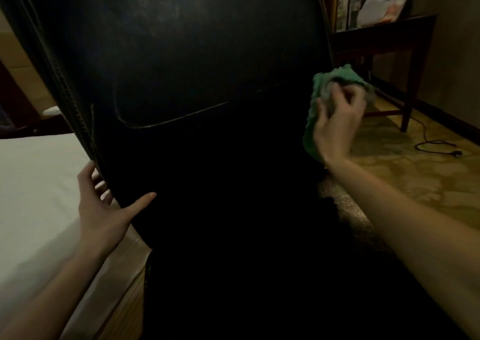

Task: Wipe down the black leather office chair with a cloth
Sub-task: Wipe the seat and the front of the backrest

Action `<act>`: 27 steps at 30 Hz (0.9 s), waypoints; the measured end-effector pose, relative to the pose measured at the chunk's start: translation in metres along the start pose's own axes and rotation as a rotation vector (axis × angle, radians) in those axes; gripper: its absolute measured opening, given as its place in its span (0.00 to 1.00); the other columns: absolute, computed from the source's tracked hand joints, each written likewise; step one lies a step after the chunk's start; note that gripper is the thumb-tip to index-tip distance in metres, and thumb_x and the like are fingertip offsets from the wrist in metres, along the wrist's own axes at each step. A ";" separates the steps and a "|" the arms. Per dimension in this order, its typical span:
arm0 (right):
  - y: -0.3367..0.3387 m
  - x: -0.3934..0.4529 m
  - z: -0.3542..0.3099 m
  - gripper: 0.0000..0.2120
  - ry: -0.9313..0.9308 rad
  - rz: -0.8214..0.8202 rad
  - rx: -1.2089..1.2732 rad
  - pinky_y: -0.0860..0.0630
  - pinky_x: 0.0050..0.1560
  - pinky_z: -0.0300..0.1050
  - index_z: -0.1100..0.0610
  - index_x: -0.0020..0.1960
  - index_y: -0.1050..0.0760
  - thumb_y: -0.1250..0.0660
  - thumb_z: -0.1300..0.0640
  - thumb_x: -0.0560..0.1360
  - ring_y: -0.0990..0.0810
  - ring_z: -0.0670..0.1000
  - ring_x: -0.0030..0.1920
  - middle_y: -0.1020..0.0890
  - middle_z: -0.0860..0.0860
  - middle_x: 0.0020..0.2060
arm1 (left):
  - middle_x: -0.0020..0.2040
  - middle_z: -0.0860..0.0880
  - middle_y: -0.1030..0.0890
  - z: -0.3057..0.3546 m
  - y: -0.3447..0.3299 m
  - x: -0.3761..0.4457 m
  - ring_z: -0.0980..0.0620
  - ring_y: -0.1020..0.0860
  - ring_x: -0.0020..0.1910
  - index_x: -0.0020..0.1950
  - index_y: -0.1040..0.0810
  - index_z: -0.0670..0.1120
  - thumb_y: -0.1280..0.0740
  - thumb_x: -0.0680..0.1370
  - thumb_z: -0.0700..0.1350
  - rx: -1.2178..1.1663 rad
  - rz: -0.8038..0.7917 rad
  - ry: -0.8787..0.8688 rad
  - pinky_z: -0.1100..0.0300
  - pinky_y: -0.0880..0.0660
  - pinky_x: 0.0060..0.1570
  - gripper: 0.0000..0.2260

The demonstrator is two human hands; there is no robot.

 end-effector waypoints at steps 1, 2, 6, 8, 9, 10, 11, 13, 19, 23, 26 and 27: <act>-0.005 -0.010 -0.012 0.16 0.082 -0.022 0.019 0.31 0.64 0.54 0.58 0.66 0.25 0.35 0.60 0.78 0.30 0.60 0.62 0.27 0.61 0.62 | 0.63 0.65 0.28 -0.001 0.000 0.000 0.60 0.26 0.65 0.67 0.38 0.66 0.20 0.65 0.42 -0.004 -0.002 -0.001 0.53 0.28 0.66 0.41; -0.014 -0.021 -0.029 0.17 0.193 -0.059 0.029 0.29 0.60 0.56 0.59 0.65 0.24 0.35 0.62 0.76 0.29 0.61 0.60 0.27 0.62 0.60 | 0.63 0.66 0.28 -0.002 0.000 0.000 0.61 0.26 0.65 0.68 0.38 0.65 0.20 0.65 0.41 -0.004 -0.004 -0.001 0.54 0.28 0.65 0.41; -0.044 -0.063 -0.095 0.15 0.701 -0.252 -0.012 0.24 0.51 0.52 0.59 0.64 0.25 0.34 0.63 0.78 0.27 0.60 0.54 0.24 0.62 0.58 | 0.62 0.67 0.27 -0.002 0.000 -0.002 0.65 0.26 0.64 0.69 0.38 0.63 0.21 0.67 0.39 0.009 0.012 -0.023 0.61 0.28 0.63 0.40; -0.038 -0.043 -0.083 0.11 0.699 -0.207 -0.095 0.22 0.48 0.52 0.59 0.61 0.23 0.35 0.60 0.79 0.25 0.61 0.54 0.23 0.62 0.58 | 0.61 0.68 0.27 -0.001 -0.001 -0.003 0.64 0.26 0.63 0.69 0.37 0.64 0.21 0.67 0.38 0.005 0.010 -0.030 0.61 0.28 0.62 0.40; -0.029 -0.025 -0.072 0.11 0.617 -0.156 -0.121 0.22 0.46 0.53 0.58 0.60 0.23 0.35 0.58 0.80 0.25 0.61 0.54 0.23 0.61 0.57 | 0.61 0.67 0.27 -0.001 0.000 -0.003 0.63 0.26 0.64 0.68 0.37 0.65 0.21 0.67 0.39 0.000 0.009 -0.032 0.62 0.28 0.62 0.39; -0.019 -0.007 -0.061 0.11 0.526 -0.108 -0.151 0.22 0.45 0.53 0.58 0.60 0.24 0.36 0.56 0.80 0.26 0.61 0.54 0.24 0.62 0.57 | 0.62 0.66 0.28 -0.002 0.000 -0.003 0.63 0.26 0.64 0.67 0.37 0.66 0.21 0.67 0.39 -0.006 0.009 -0.033 0.63 0.27 0.62 0.39; -0.013 0.007 -0.052 0.12 0.460 -0.090 -0.183 0.23 0.46 0.53 0.58 0.60 0.24 0.37 0.54 0.80 0.26 0.61 0.54 0.24 0.61 0.56 | 0.63 0.65 0.28 -0.002 0.001 -0.003 0.63 0.26 0.64 0.67 0.36 0.66 0.21 0.66 0.40 -0.010 0.010 -0.033 0.65 0.26 0.61 0.39; -0.006 0.023 -0.048 0.14 0.404 -0.080 -0.227 0.26 0.50 0.52 0.57 0.60 0.24 0.38 0.51 0.79 0.27 0.61 0.54 0.25 0.61 0.55 | 0.66 0.61 0.29 -0.002 0.001 -0.004 0.62 0.27 0.66 0.68 0.36 0.66 0.21 0.66 0.41 -0.013 0.013 -0.045 0.69 0.26 0.62 0.39; -0.041 -0.022 -0.103 0.13 0.511 -0.085 0.033 0.31 0.67 0.52 0.61 0.60 0.23 0.34 0.63 0.76 0.28 0.67 0.65 0.28 0.69 0.63 | 0.73 0.49 0.32 0.000 -0.003 -0.004 0.54 0.28 0.69 0.69 0.37 0.66 0.22 0.65 0.47 -0.027 -0.003 -0.039 0.59 0.28 0.65 0.39; -0.084 -0.106 -0.192 0.14 0.924 -0.253 0.164 0.31 0.69 0.56 0.65 0.62 0.22 0.35 0.67 0.78 0.27 0.67 0.66 0.26 0.70 0.64 | 0.72 0.48 0.31 -0.011 -0.002 -0.002 0.52 0.28 0.69 0.76 0.38 0.54 0.20 0.65 0.51 0.005 -0.011 -0.004 0.48 0.27 0.68 0.44; -0.083 -0.121 -0.208 0.17 1.226 -0.264 0.045 0.33 0.72 0.56 0.64 0.68 0.26 0.38 0.66 0.80 0.30 0.63 0.71 0.27 0.66 0.68 | 0.72 0.51 0.32 -0.017 -0.001 -0.001 0.52 0.29 0.70 0.77 0.38 0.54 0.19 0.65 0.60 0.000 -0.015 0.013 0.46 0.27 0.68 0.46; -0.079 -0.108 -0.202 0.18 1.267 -0.216 -0.039 0.35 0.73 0.56 0.63 0.70 0.27 0.39 0.65 0.80 0.31 0.62 0.72 0.28 0.64 0.69 | 0.71 0.53 0.32 -0.018 0.000 -0.001 0.52 0.29 0.70 0.76 0.38 0.55 0.20 0.64 0.62 -0.006 -0.016 0.020 0.45 0.27 0.68 0.46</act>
Point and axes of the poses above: each hand's wrist, its own x-axis towards the middle knuckle, its own y-axis out of the back of the hand, z = x × y, the point moved 9 cm from there along x, towards the middle knuckle
